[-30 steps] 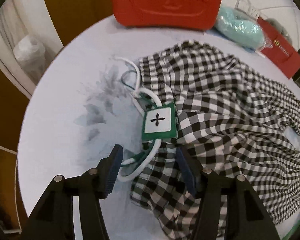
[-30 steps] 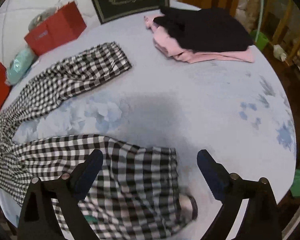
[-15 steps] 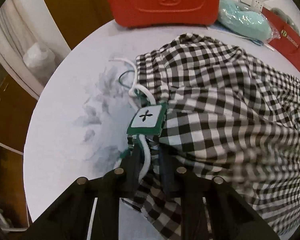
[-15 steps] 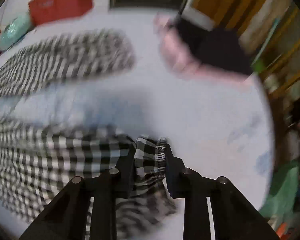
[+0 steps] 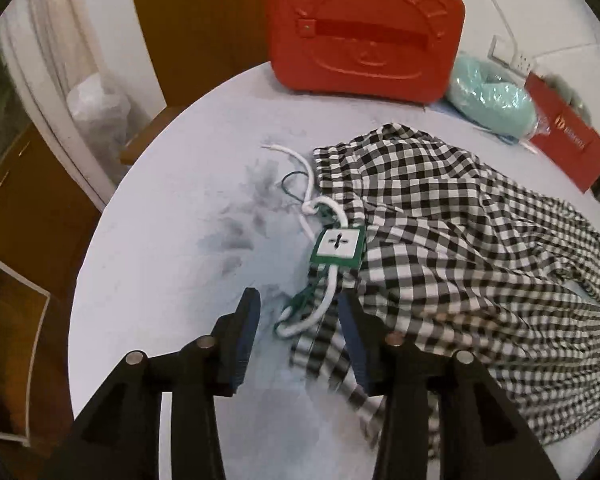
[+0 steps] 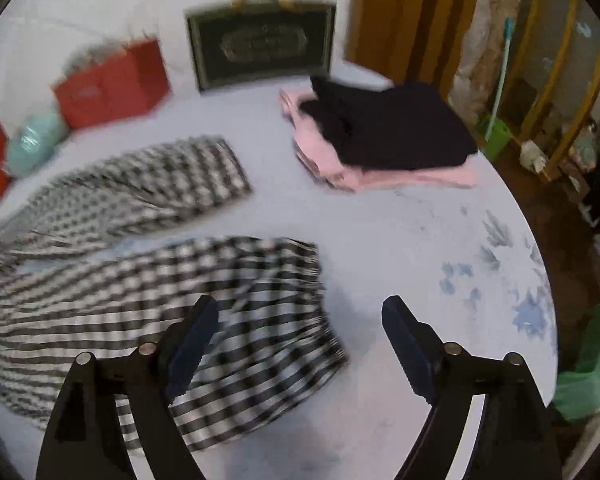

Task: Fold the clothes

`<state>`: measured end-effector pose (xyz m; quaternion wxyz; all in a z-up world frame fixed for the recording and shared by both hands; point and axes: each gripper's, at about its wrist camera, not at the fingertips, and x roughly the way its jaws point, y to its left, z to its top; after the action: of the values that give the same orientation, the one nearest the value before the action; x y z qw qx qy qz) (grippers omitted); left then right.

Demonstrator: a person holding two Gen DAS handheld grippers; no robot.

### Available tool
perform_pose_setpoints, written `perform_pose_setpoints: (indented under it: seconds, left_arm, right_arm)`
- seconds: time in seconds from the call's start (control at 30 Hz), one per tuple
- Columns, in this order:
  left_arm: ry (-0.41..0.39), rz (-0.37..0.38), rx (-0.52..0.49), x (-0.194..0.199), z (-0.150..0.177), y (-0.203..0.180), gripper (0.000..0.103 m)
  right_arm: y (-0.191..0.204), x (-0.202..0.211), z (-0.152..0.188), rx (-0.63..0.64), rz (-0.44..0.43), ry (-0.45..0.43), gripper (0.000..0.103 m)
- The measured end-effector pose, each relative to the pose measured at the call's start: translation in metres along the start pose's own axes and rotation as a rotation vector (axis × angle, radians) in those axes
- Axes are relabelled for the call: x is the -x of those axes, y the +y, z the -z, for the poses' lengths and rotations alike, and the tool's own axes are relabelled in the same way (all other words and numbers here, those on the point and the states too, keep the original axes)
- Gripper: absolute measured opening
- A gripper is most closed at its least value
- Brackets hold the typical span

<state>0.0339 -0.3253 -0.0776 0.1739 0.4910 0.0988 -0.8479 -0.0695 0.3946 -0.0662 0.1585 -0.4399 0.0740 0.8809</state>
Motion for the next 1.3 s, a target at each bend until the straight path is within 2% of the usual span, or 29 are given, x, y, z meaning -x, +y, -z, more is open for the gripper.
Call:
perform_pose_setpoints:
  seconds: [0.03, 0.07, 0.13, 0.2, 0.27, 0.4, 0.43, 0.47, 0.5, 0.53, 0.57, 0.63, 0.7, 0.73, 0.77, 0.8, 0.9, 0.93, 1.03, 1.13, 1.17, 1.23, 1.3]
  left_arm:
    - [0.002, 0.011, 0.003, 0.002, 0.006, 0.002, 0.041]
    - [0.008, 0.017, 0.000, 0.002, 0.010, 0.001, 0.041]
    - [0.029, 0.028, -0.008, -0.002, 0.016, -0.009, 0.041]
    - [0.060, 0.046, -0.006, -0.014, 0.023, -0.015, 0.041]
    - [0.086, 0.066, 0.016, -0.022, 0.027, -0.018, 0.041]
    - [0.118, 0.116, 0.078, -0.040, 0.034, -0.022, 0.041]
    - [0.128, 0.107, 0.086, -0.048, 0.037, -0.025, 0.032]
    - [0.142, 0.081, 0.084, -0.052, 0.039, -0.027, 0.008]
    - [0.146, 0.049, 0.069, -0.052, 0.041, -0.028, 0.007]
    - [0.150, 0.019, 0.055, -0.051, 0.043, -0.029, 0.006]
    - [0.155, -0.002, 0.051, -0.047, 0.046, -0.027, 0.006]
    - [0.173, -0.049, 0.047, -0.047, 0.051, -0.018, 0.006]
    - [0.184, -0.047, 0.048, -0.049, 0.054, -0.013, 0.007]
    - [0.188, -0.047, 0.047, -0.051, 0.055, -0.011, 0.007]
    - [0.188, -0.053, 0.036, -0.050, 0.055, -0.014, 0.009]
    - [0.187, -0.057, 0.026, -0.049, 0.054, -0.017, 0.009]
    - [0.169, -0.050, 0.027, -0.038, 0.050, -0.022, 0.014]
    - [0.142, -0.039, 0.025, -0.031, 0.047, -0.024, 0.019]
    - [0.061, -0.015, 0.002, -0.007, 0.034, -0.032, 0.050]
    - [-0.029, 0.031, 0.002, 0.010, 0.007, -0.037, 0.052]
    - [-0.054, 0.047, 0.005, 0.014, -0.003, -0.038, 0.052]
    - [-0.067, 0.051, 0.004, 0.009, -0.026, -0.041, 0.054]
    - [-0.062, 0.049, -0.009, -0.001, -0.048, -0.045, 0.054]
  right_arm:
    - [0.003, 0.008, 0.004, -0.011, -0.014, -0.031, 0.102]
    - [0.007, 0.003, 0.007, -0.021, -0.040, -0.004, 0.103]
    - [0.015, -0.010, 0.012, -0.040, -0.098, 0.077, 0.103]
    - [0.025, -0.022, 0.019, -0.008, -0.088, 0.112, 0.100]
    - [0.033, -0.027, 0.024, 0.013, -0.083, 0.126, 0.092]
    - [0.038, -0.046, 0.028, 0.026, -0.071, 0.181, 0.092]
    - [0.037, -0.053, 0.031, 0.026, -0.062, 0.210, 0.092]
    - [0.037, -0.060, 0.034, 0.025, -0.054, 0.241, 0.090]
    - [0.036, -0.067, 0.037, 0.024, -0.046, 0.271, 0.085]
    - [0.034, -0.075, 0.042, 0.017, -0.031, 0.317, 0.075]
    - [0.032, -0.078, 0.044, 0.013, -0.026, 0.324, 0.071]
    - [0.029, -0.083, 0.044, 0.008, -0.021, 0.320, 0.072]
    - [0.031, -0.090, 0.043, 0.013, -0.030, 0.327, 0.077]
    - [0.034, -0.094, 0.042, 0.021, -0.035, 0.333, 0.085]
    - [0.037, -0.099, 0.041, 0.030, -0.040, 0.340, 0.096]
    - [0.041, -0.104, 0.041, 0.042, -0.046, 0.346, 0.101]
    - [0.044, -0.111, 0.040, 0.019, -0.042, 0.345, 0.103]
    - [0.042, -0.111, 0.039, 0.000, -0.053, 0.346, 0.103]
    - [0.039, -0.102, 0.024, -0.019, -0.089, 0.303, 0.102]
    - [0.038, -0.085, 0.001, -0.015, -0.126, 0.232, 0.102]
    - [0.038, -0.075, -0.011, -0.008, -0.132, 0.178, 0.102]
    - [0.039, -0.056, -0.042, 0.000, -0.159, 0.055, 0.103]
    - [0.046, -0.053, -0.068, 0.013, -0.184, 0.026, 0.103]
